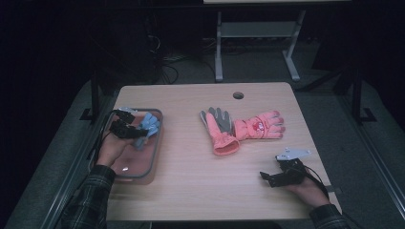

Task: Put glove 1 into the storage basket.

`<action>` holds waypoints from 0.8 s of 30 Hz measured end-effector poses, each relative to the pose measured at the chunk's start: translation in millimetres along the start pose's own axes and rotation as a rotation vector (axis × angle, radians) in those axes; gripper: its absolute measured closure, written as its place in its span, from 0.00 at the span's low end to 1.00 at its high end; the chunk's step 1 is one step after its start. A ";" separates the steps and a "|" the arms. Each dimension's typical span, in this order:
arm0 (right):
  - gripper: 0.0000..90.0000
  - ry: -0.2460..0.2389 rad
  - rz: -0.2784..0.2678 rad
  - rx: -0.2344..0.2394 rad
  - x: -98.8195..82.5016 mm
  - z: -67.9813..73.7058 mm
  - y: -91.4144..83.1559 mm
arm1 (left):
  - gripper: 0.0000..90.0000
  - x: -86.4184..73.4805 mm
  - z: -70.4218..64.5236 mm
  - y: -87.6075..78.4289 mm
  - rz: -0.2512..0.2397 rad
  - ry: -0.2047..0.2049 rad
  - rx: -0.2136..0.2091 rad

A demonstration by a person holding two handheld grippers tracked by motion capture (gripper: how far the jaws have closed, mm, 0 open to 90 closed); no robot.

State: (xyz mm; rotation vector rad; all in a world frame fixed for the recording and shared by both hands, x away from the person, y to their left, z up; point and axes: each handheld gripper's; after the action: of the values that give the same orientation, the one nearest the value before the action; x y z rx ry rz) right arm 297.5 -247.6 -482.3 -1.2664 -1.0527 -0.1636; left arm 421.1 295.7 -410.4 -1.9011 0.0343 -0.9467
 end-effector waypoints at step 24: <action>0.09 0.005 0.004 0.001 0.0 0.4 -0.2 | 0.15 -6.3 13.6 12.1 0.051 -0.073 0.001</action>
State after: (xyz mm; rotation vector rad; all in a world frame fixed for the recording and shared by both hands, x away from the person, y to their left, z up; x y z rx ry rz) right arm 297.1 -247.4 -482.2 -1.2662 -1.0453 -0.1630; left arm 429.5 302.1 -426.4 -1.9237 0.0386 -0.8426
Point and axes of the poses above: each handheld gripper's, and its own axes: y roughly forward along the jaws, x roughly out of its top, z roughly to its left, and after that the axes turned 9 degrees about -x, right-handed
